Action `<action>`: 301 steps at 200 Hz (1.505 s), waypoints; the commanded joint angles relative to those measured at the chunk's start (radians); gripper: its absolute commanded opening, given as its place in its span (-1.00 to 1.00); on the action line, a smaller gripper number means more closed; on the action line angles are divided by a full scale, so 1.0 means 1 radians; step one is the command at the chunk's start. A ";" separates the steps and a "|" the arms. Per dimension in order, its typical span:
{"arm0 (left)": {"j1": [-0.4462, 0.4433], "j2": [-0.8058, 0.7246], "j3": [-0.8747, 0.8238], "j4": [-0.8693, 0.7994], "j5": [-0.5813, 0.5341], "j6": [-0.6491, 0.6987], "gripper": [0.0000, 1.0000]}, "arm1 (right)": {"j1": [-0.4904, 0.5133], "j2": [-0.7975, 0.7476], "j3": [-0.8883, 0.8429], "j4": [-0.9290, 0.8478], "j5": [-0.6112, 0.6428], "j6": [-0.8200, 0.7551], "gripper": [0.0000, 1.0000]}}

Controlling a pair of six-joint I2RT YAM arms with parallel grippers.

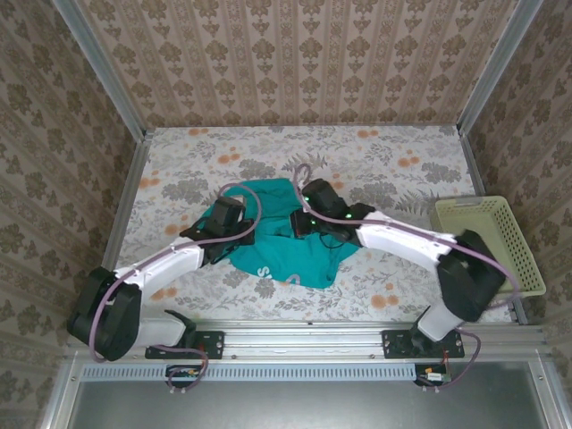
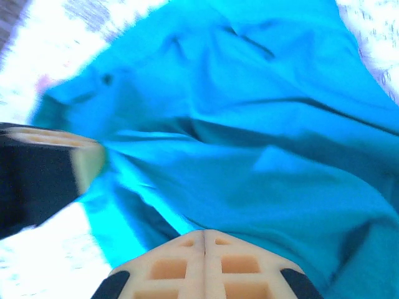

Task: Fold the inside-out t-shirt

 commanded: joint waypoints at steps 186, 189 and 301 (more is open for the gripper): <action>-0.066 -0.062 0.010 0.023 -0.013 -0.008 -1.00 | 0.092 0.146 -0.012 0.075 0.147 0.153 -0.17; -0.066 -0.064 0.009 0.025 -0.010 -0.009 -1.00 | 0.093 0.147 -0.007 0.074 0.154 0.152 -0.18; -0.057 -0.028 0.004 -0.002 -0.079 -0.007 -1.00 | 0.080 -0.033 0.086 -0.151 0.134 0.088 -1.00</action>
